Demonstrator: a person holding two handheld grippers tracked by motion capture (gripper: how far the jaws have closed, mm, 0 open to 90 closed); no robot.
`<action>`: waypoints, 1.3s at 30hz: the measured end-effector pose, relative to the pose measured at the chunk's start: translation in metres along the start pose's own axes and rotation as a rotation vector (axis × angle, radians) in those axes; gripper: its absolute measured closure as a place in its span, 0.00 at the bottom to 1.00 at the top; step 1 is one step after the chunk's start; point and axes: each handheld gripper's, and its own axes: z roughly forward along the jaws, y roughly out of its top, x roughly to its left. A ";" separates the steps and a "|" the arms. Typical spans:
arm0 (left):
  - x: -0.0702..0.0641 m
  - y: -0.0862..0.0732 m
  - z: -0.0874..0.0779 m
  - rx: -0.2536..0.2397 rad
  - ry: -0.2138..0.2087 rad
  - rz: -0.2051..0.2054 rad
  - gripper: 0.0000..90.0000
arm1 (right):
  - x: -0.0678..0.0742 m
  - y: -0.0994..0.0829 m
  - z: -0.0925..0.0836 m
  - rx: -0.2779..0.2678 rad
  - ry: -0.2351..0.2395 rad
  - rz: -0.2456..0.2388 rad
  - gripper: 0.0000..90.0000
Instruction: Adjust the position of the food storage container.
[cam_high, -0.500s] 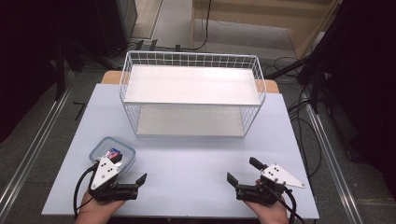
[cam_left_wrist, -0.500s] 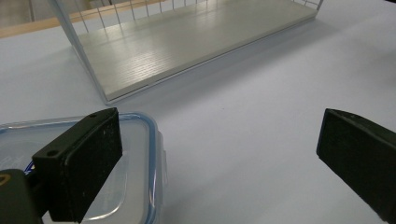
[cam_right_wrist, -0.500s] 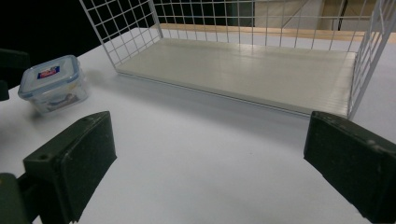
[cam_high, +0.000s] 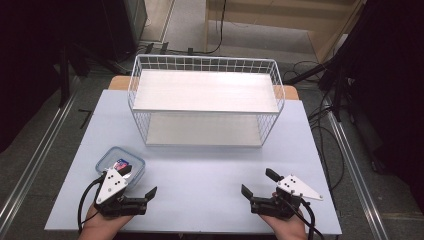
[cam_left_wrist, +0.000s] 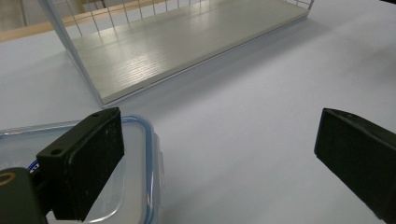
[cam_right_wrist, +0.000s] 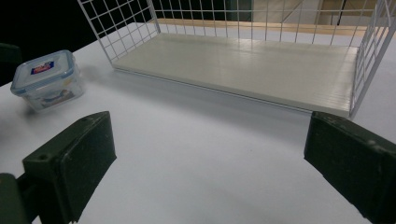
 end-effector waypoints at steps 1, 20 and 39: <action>0.000 0.000 0.000 0.000 0.000 0.000 0.02 | 0.000 0.000 0.000 -0.002 0.000 0.004 0.02; 0.065 -0.005 -0.021 -0.021 0.083 -0.082 0.69 | 0.002 0.001 -0.001 -0.008 0.003 0.003 0.02; 0.137 -0.044 -0.004 0.123 0.279 -0.224 1.00 | 0.003 0.001 0.000 -0.004 0.004 0.002 0.03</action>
